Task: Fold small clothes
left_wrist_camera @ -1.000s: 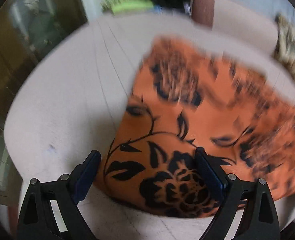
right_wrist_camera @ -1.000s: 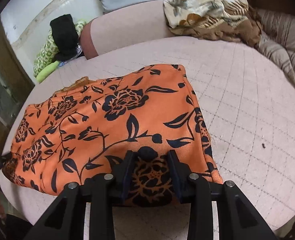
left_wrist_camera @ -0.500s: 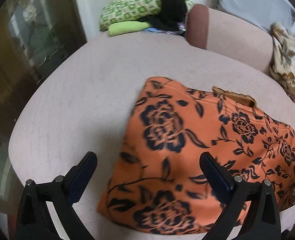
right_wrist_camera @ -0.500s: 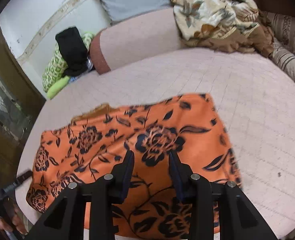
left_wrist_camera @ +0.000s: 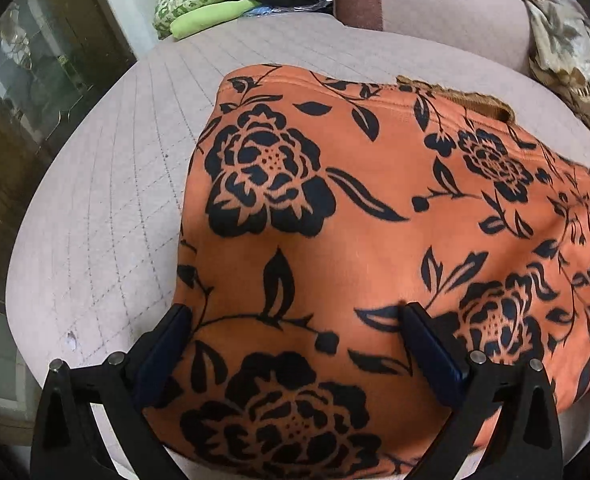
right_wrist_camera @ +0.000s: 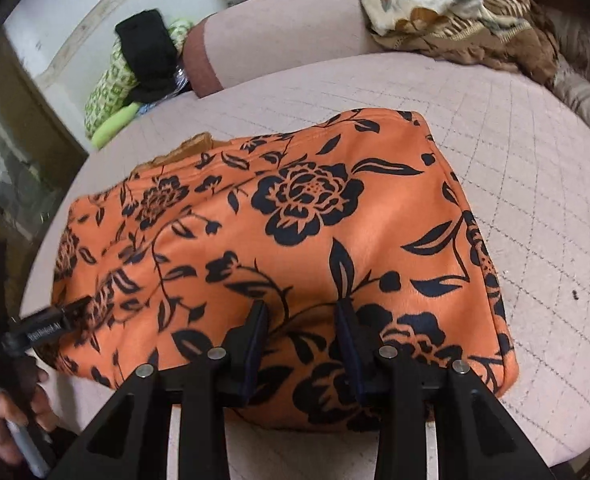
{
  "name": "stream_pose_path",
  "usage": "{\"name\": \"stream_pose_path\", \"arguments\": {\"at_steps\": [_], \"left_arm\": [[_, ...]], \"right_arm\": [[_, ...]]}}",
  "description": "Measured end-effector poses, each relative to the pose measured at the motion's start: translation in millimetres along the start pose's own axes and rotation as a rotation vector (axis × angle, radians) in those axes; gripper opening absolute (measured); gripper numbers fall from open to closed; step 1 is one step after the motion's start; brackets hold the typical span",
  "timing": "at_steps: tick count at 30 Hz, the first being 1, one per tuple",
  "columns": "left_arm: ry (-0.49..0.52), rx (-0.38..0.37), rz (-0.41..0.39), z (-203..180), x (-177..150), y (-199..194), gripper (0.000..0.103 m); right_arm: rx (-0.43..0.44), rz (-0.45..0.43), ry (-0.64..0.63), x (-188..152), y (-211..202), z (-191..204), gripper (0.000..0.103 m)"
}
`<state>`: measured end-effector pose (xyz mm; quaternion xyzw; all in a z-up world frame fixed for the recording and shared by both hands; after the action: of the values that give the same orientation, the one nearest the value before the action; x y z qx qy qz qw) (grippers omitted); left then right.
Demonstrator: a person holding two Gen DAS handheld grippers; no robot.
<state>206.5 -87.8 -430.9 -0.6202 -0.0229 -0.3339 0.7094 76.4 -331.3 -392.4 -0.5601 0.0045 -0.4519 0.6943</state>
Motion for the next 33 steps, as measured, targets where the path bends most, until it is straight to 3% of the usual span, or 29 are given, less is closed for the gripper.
{"name": "stream_pose_path", "arguments": {"at_steps": [6,10,18,21,23,25,26,30,33], "left_arm": [[-0.023,-0.018,0.035,7.8,-29.4,-17.0,0.103],[-0.051,0.0,-0.003,33.5,-49.6,-39.6,0.103],[-0.278,-0.108,-0.04,62.2,-112.0,-77.2,0.103],[-0.334,-0.156,-0.039,66.0,-103.2,-77.1,0.103],[-0.36,-0.17,-0.039,66.1,-104.9,-72.0,0.088],[-0.366,-0.169,-0.021,69.7,-99.8,-67.6,0.049],[-0.37,-0.18,-0.007,68.6,-97.1,-59.8,0.048],[-0.41,-0.228,-0.001,66.3,-97.0,-50.3,0.052],[-0.461,-0.249,0.003,66.2,-91.1,-42.1,0.081]], "right_arm": [[0.014,0.025,0.007,-5.7,-4.5,-5.9,0.039],[0.042,0.05,0.068,-7.8,-22.1,-14.5,0.039],[0.133,-0.002,0.029,5.4,-51.7,17.7,0.039],[0.139,0.035,0.026,4.9,-33.9,42.2,0.039],[0.133,0.073,0.033,1.9,-13.6,53.2,0.039],[0.09,0.126,0.038,-6.9,12.0,54.6,0.039],[0.073,0.121,0.026,-9.6,18.0,53.6,0.038],[0.071,0.097,-0.022,-12.2,5.9,56.8,0.036],[0.107,0.073,0.003,-7.6,-9.8,52.2,0.036]]}}
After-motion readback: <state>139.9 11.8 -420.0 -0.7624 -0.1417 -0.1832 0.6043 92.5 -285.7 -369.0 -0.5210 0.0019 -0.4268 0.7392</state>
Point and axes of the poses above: each gripper's, at about its wrist camera, not at the fingertips, and y roughly the way its jaws point, z to its left, x to its top, the point moved 7 cm from there along y, roughly the way its jaws point, and after that the axes turned 13 degrees about y, right-handed, at the moved point
